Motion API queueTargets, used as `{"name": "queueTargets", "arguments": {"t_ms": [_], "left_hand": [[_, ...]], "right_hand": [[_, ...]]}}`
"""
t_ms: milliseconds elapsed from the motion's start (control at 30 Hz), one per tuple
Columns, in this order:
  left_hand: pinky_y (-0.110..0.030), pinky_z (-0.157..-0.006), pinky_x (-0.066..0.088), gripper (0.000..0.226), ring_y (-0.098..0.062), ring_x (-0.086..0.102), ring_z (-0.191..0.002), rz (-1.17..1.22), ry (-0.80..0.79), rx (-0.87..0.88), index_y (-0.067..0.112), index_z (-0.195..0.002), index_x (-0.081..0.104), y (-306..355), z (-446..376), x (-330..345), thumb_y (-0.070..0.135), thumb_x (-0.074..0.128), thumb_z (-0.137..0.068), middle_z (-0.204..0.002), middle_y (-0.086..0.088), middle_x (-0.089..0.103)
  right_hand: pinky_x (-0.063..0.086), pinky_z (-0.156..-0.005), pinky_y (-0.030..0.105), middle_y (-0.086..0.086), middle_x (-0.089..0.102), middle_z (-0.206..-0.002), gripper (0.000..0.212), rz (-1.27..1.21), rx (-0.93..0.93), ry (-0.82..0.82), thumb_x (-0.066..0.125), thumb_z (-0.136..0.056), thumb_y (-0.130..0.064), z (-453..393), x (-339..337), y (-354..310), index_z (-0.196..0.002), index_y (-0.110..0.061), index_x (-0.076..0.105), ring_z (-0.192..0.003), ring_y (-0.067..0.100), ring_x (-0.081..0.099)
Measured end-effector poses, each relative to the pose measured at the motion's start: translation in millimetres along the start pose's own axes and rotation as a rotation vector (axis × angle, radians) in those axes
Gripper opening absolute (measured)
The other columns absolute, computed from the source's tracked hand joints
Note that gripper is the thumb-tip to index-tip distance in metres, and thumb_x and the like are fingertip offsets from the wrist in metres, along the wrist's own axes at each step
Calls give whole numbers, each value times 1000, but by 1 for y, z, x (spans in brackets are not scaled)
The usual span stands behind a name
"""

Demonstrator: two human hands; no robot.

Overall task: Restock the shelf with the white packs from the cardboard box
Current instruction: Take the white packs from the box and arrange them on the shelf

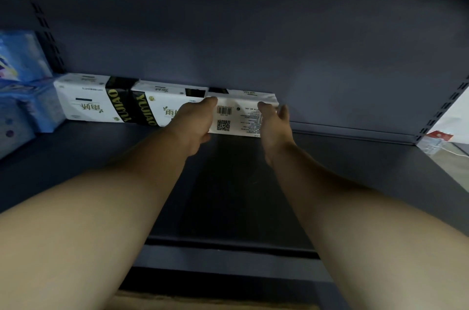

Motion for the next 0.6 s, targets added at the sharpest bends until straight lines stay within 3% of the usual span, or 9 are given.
{"name": "queueTargets", "arguments": {"t_ms": [200, 300, 467, 600], "left_hand": [[-37, -88, 51, 29, -17, 58, -82, 22, 30, -1, 22, -82, 54, 9, 16, -7, 47, 52, -97, -87, 3, 59], [-39, -92, 51, 31, -16, 57, -82, 24, 35, 6, 22, -80, 52, 12, 28, -8, 49, 53, -96, -86, 4, 56], [-37, -86, 49, 32, -16, 55, -85, 42, 26, 15, 24, -79, 50, 11, 53, -11, 51, 52, -96, -86, 5, 53], [-39, -86, 48, 32, -22, 55, -104, 42, -6, 4, 24, -82, 51, 2, 74, -13, 54, 51, -95, -90, 5, 54]], "right_hand": [[27, -111, 48, 4, 26, -160, 78, -26, 29, 9, 52, -96, -48, 17, -6, 0, -157, -32, 7, -143, 29, 30], [27, -111, 46, 6, 31, -158, 77, -43, 11, 6, 51, -96, -50, 27, -8, -5, -158, -31, 8, -141, 29, 34], [25, -111, 41, 1, 33, -157, 76, -83, -18, -4, 51, -96, -50, 53, -13, -13, -157, -31, 9, -141, 23, 34], [25, -103, 32, -6, 46, -136, 72, -111, -41, -13, 50, -99, -46, 88, -19, -14, -157, -30, 11, -120, 10, 39]]}}
Point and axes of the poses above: each hand's wrist, its own z-axis away from the middle knuckle, its own x-axis out of the palm, y = z × x, the point moved 8 cm from there along -z, towards the middle knuckle
